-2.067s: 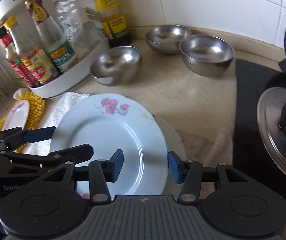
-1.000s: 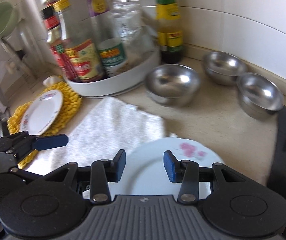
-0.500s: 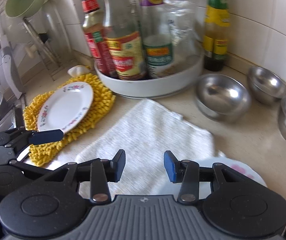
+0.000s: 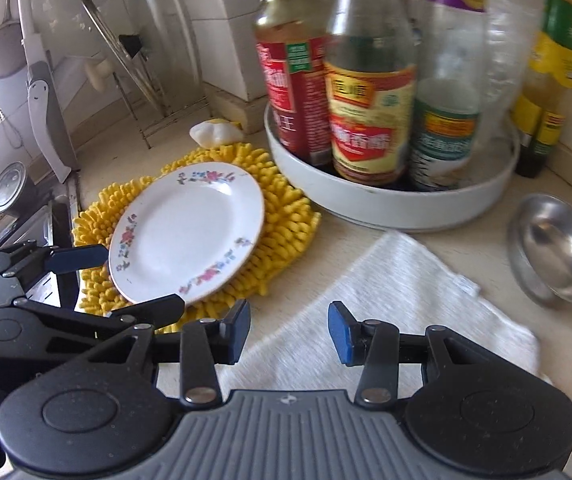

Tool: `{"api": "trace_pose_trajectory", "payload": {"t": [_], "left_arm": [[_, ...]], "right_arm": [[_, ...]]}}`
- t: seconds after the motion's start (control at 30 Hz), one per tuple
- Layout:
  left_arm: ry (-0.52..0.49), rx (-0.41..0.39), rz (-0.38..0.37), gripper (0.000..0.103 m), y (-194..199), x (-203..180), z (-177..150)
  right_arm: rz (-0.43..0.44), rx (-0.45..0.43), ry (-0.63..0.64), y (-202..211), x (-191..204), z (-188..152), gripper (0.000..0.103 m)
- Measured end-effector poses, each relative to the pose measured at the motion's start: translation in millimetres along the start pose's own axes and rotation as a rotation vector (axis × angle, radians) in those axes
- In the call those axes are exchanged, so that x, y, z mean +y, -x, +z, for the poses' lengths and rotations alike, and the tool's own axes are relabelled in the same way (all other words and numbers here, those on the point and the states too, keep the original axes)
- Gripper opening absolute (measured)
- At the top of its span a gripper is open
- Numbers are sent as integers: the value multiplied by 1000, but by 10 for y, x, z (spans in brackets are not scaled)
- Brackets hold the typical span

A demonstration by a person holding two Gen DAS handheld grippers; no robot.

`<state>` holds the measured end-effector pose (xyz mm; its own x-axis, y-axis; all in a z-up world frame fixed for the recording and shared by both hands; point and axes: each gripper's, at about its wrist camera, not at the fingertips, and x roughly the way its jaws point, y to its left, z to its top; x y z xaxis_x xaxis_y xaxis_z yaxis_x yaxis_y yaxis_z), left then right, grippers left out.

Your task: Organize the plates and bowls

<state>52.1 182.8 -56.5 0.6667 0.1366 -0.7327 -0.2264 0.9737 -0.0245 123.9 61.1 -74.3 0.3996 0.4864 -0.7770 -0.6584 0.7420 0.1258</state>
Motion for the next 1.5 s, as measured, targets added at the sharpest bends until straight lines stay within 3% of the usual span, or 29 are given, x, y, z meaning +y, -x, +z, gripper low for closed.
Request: {"api": "trace_pose_trajectory", "payload": {"t": [0.27,0.77,1.1,1.5], "left_arm": [[23,21,38,97,-204,426,137],[34,96,-5,99,-725,775,486],[19,119,-30,93,-828,808,512],[39,101,-39,93,-662,728,524]], "right_arm": [[8,34,-23,-402,73,204,55],[37,103,-68,-949,183,444,56],[119,98,-121,-1034,151,445,55],[104,49,-142,-736,82,408,55]]}}
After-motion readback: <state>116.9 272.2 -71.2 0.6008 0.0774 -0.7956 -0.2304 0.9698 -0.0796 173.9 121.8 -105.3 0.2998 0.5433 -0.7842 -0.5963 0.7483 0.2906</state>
